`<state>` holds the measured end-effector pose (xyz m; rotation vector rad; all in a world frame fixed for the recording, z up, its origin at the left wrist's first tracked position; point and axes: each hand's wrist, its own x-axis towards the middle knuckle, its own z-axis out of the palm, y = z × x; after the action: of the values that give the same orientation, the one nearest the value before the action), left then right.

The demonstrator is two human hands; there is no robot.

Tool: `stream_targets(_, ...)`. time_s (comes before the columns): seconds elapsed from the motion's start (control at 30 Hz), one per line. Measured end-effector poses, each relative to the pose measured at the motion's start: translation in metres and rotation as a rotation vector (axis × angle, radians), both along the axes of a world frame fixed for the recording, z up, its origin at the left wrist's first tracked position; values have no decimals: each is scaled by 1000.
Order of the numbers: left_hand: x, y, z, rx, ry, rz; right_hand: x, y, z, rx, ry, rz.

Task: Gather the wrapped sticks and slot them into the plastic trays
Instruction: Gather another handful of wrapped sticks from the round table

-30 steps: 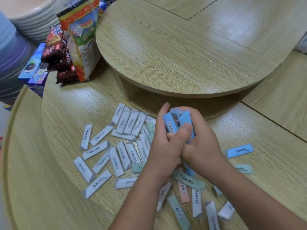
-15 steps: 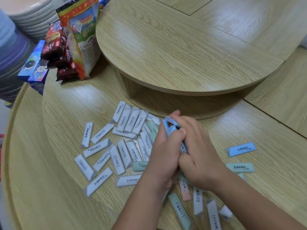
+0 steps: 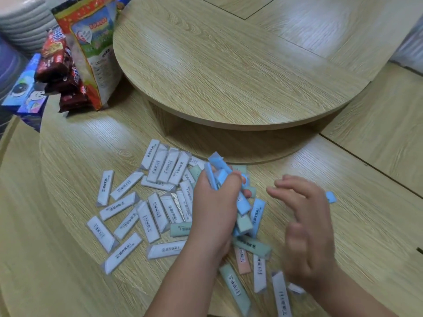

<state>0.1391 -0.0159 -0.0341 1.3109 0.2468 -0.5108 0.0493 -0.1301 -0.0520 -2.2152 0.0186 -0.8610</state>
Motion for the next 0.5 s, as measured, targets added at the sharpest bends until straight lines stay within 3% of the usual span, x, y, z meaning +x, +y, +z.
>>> stream_targets(0.23,-24,-9,13,-34,-10,-55,34,31,4,101,-130,49)
stream_targets(0.5,-29,-4,11,-42,8,10,26,32,7,107,-30,177)
